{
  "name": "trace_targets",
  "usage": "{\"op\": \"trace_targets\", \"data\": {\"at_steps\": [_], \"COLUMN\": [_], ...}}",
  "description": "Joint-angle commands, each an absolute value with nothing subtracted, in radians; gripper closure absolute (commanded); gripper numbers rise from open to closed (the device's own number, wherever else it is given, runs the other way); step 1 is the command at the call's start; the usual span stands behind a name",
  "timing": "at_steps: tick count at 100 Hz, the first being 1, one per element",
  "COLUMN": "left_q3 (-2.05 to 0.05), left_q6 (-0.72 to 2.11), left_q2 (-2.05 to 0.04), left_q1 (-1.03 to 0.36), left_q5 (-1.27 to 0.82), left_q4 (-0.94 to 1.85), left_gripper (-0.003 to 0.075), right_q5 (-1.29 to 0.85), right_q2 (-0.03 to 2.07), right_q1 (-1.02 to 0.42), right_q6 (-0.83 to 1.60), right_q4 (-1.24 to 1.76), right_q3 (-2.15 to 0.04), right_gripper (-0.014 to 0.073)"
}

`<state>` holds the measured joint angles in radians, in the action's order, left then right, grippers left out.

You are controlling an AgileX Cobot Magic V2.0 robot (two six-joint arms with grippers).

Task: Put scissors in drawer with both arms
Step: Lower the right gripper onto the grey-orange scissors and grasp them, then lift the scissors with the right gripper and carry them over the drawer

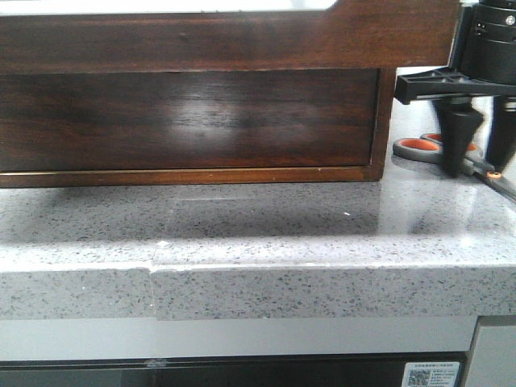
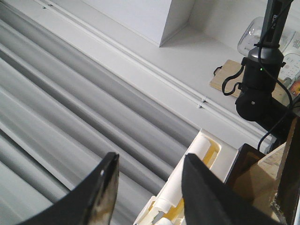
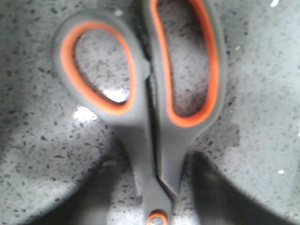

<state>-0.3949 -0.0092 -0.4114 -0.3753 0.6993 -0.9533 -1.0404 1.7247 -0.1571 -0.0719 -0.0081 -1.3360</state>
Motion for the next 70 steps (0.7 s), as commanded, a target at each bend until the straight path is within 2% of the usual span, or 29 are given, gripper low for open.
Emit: {"op": "trace_targets", "data": {"at_steps": [1,10,29,53,70], "left_q3": [-0.429,-0.429,-0.429,-0.429,-0.429], "left_q6": [-0.023,-0.023,-0.023,-0.023,-0.023], "left_q2": [-0.417,-0.417,-0.417,-0.417,-0.417], "left_q1": [-0.383,-0.383,-0.383,-0.383,-0.383], "left_q5": [0.721,0.721,0.721,0.721,0.719], "left_q4": [-0.894,-0.894,-0.894,-0.894,-0.894], "left_gripper": [0.0427,0.0427,0.0427,0.0427,0.0427], "right_q5": [-1.040,-1.055,-1.107,-1.022,-0.964], "right_q2": [1.695,1.691,1.641,1.402,1.245], "right_q1": [-0.158,-0.158,-0.154,-0.078,-0.080], "right_q6": [-0.064,-0.064,-0.064,-0.064,-0.009], "right_q4": [-0.016,-0.025,-0.081,-0.085,-0.055], "right_q3": [-1.360,-1.360,-1.373,-1.373,-1.415], "right_gripper": [0.0554,0.0663,0.0662,0.0662,0.0662]}}
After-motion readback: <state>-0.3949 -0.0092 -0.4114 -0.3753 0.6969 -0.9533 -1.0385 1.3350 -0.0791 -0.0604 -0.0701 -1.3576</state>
